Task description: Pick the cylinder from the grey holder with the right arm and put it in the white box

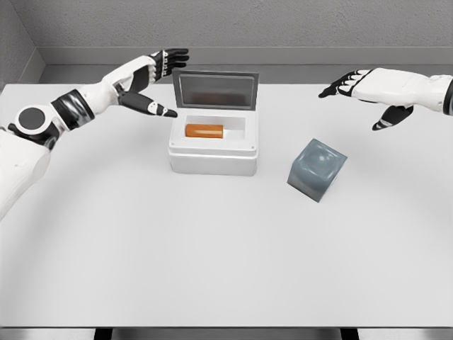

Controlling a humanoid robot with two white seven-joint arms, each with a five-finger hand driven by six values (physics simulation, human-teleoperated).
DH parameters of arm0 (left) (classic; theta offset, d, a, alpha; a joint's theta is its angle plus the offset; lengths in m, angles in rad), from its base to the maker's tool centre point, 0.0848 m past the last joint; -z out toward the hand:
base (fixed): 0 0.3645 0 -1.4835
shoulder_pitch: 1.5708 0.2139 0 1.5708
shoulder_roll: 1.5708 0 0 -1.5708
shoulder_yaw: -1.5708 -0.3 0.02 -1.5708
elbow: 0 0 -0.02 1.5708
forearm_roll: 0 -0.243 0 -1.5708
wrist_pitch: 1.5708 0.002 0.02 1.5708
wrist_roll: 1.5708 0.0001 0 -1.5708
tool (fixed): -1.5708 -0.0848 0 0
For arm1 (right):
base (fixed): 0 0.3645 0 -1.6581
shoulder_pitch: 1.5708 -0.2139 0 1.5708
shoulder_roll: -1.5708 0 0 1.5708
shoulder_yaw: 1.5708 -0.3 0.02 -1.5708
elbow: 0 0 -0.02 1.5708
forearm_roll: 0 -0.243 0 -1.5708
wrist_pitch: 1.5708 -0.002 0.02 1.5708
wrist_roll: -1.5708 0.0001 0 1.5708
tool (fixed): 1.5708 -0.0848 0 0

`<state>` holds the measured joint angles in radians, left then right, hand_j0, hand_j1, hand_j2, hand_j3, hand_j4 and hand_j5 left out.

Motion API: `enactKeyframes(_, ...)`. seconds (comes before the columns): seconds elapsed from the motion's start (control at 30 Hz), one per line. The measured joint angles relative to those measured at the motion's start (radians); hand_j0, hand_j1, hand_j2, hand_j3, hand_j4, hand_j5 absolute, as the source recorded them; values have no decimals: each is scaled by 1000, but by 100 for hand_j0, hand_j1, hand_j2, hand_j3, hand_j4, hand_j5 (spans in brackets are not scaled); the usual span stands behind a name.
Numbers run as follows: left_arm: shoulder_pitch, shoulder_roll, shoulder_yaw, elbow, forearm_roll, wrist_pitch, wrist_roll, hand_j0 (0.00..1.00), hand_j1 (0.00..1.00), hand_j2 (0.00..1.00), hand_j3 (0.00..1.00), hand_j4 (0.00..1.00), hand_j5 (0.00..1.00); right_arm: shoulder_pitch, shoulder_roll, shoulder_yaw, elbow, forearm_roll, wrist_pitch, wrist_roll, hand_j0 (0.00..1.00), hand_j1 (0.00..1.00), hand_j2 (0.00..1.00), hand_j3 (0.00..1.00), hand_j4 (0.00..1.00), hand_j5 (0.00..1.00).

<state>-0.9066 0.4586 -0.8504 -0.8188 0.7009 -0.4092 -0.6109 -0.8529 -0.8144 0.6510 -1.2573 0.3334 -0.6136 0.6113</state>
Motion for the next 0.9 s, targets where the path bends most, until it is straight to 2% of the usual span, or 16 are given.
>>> enactKeyframes(0.43, 17, 20, 1, -49, 1, -19, 4, 100, 100, 100, 100, 100, 100, 0, 1, 0, 0, 0, 0, 0, 100, 100, 100, 100, 100, 100)
enactKeyframes(0.9, 29, 65, 2, -69, 45, -55, 0, 100, 100, 100, 100, 100, 100, 6, -5, 0, 0, 0, 0, 0, 100, 100, 100, 100, 100, 100)
